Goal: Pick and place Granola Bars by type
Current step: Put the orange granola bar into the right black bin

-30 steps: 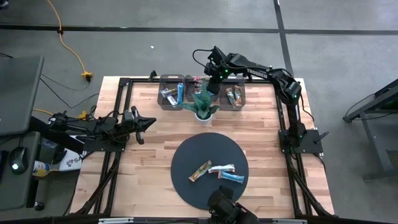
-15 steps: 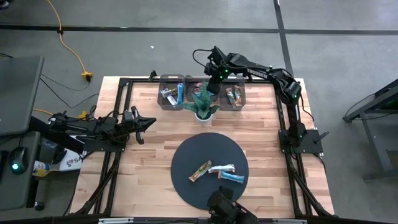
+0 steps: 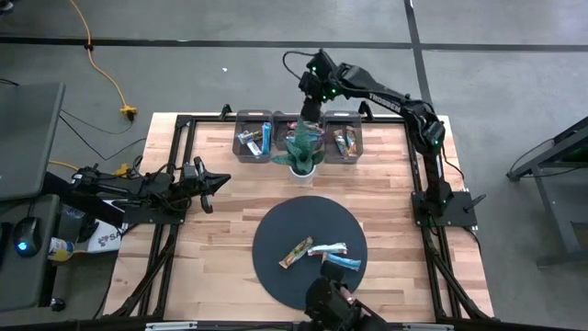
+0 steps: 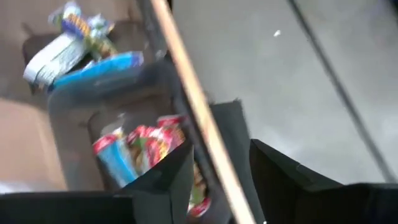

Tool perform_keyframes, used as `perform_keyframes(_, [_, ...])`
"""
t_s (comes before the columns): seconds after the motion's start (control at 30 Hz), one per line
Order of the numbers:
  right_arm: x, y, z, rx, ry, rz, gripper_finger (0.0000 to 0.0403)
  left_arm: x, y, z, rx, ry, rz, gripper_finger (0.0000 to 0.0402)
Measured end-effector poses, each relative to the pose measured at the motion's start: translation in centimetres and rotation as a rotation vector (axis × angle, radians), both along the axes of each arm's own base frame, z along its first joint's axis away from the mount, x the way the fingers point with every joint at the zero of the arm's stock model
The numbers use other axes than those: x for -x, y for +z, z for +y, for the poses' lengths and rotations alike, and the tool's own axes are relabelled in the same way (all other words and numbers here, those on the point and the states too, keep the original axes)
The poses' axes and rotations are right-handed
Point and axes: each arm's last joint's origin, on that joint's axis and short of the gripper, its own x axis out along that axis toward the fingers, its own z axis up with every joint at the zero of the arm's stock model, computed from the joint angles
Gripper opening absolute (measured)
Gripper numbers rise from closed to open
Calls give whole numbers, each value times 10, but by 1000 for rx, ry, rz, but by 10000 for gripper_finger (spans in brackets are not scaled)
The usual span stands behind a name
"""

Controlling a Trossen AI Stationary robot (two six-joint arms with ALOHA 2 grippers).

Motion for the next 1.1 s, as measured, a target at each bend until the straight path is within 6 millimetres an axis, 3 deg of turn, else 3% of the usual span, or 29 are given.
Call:
perform_keyframes(0.2, [-1, 40, -1, 88, -9, -95, 102, 0, 0, 0, 0, 0, 0, 1])
perform_keyframes(0.47, [4, 108, 6, 150, -8, -333, 48, 0, 0, 0, 0, 0, 0, 1])
perform_keyframes(0.77, [27, 167, 38, 19, 54, -691, 6, 0, 0, 0, 0, 0, 0, 1])
perform_keyframes(1.1, [44, 211, 95, -299, 353, -876, 1, 0, 0, 0, 0, 0, 0, 1])
